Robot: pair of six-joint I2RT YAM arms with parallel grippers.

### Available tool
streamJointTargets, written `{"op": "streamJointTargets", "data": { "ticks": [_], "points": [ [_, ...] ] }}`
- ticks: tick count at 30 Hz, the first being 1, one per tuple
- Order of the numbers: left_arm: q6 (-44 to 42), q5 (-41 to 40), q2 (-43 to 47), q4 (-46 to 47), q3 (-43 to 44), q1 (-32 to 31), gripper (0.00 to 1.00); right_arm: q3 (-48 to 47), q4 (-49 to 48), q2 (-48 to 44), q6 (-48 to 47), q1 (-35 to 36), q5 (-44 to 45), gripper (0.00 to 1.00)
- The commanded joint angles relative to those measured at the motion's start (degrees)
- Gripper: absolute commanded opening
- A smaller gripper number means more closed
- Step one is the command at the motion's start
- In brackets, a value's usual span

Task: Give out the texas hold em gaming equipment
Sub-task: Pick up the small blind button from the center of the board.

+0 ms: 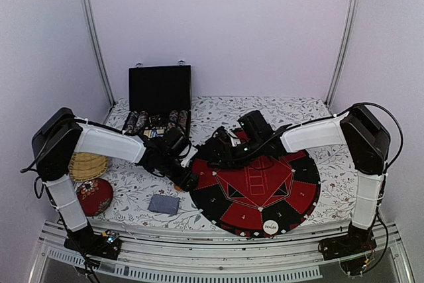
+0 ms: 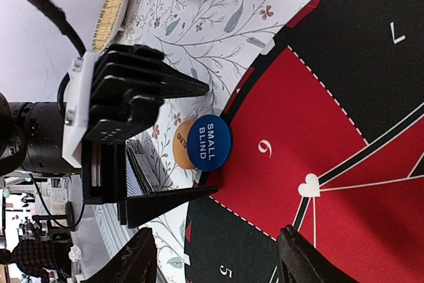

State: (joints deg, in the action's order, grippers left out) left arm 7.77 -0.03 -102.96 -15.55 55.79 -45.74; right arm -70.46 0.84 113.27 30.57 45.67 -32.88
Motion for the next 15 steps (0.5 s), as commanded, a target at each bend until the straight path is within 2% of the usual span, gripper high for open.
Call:
{"op": "streamJointTargets", "data": {
  "ticks": [1, 4, 9, 15],
  "points": [
    [-0.4, -3.0, -1.8, -4.8, 2.0, -1.1, 0.87, 0.7, 1.3, -3.0, -2.0, -0.1, 1.7, 0.63],
    [0.0, -3.4, -2.7, -6.7, 2.5, -1.5, 0.80, 0.7, 1.5, -3.1, -2.4, 0.0, 1.7, 0.63],
    [0.1, -3.0, -2.1, -8.0, 2.3, -1.8, 0.75, 0.7, 1.6, -3.4, -2.8, -0.1, 1.8, 0.63],
    [0.0, -3.1, -2.1, -7.6, 2.7, -1.8, 0.58, 0.7, 2.0, -3.4, -3.1, -0.2, 2.0, 0.63]
  ]
}}
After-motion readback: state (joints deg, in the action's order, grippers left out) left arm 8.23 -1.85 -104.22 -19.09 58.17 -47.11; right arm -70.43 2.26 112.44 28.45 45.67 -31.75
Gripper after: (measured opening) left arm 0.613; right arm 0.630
